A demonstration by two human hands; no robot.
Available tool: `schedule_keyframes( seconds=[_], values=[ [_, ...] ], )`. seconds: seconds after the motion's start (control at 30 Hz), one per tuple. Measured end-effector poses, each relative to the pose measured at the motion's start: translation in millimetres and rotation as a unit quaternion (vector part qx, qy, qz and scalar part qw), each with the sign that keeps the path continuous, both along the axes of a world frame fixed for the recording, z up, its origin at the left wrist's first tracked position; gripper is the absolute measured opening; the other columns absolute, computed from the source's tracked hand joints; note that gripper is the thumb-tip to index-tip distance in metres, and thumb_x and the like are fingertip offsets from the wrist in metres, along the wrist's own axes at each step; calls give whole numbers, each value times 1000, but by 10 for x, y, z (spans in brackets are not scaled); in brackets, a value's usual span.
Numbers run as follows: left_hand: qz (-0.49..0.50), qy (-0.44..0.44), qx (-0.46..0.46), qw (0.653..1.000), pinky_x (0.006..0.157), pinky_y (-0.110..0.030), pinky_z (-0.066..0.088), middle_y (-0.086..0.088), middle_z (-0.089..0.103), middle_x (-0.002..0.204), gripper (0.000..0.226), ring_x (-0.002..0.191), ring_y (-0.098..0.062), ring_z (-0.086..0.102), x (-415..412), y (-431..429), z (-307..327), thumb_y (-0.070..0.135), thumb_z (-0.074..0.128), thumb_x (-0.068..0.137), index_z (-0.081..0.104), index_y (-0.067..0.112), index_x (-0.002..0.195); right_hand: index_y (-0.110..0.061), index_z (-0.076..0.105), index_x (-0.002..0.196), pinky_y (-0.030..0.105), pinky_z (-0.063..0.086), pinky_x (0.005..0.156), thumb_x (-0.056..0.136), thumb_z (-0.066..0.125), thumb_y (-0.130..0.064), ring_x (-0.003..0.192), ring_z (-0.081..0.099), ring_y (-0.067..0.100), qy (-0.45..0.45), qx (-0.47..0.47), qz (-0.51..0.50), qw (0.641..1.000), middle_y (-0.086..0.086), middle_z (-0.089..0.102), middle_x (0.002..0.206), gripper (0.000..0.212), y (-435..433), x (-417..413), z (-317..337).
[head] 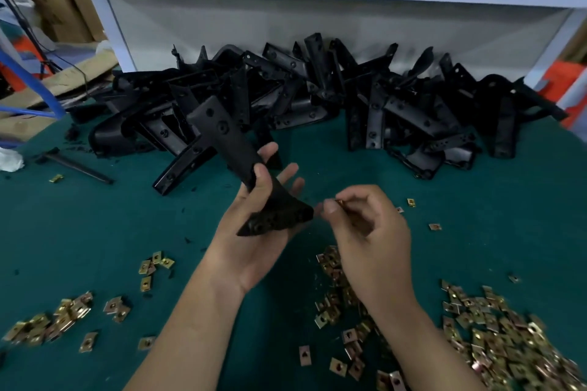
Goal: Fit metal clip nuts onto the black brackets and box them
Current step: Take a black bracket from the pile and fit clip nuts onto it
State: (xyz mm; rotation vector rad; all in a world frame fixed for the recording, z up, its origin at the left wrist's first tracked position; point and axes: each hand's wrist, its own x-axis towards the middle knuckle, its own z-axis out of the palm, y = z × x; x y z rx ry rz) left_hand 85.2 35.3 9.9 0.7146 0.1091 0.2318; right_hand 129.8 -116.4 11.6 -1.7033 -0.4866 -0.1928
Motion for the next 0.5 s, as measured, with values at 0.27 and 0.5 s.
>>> schedule_keyframes(
  seconds=[0.27,0.5],
  values=[
    [-9,18,36,999,91,-29,56,-14,68,131,51,123,-25,64,60,-89,-7,19,73,84,63,23,134,-19,68,98,21,58,75,96,65,-8,86,75,11,107,100,37,989,-5,77,89,11,11,25,10],
    [-27,22,-7,999,89,-27,58,-6,71,128,24,116,-20,68,63,-192,12,18,73,83,81,26,105,-14,78,91,28,60,82,88,71,-13,94,74,19,244,222,76,941,7,78,96,8,21,16,53]
  ],
)
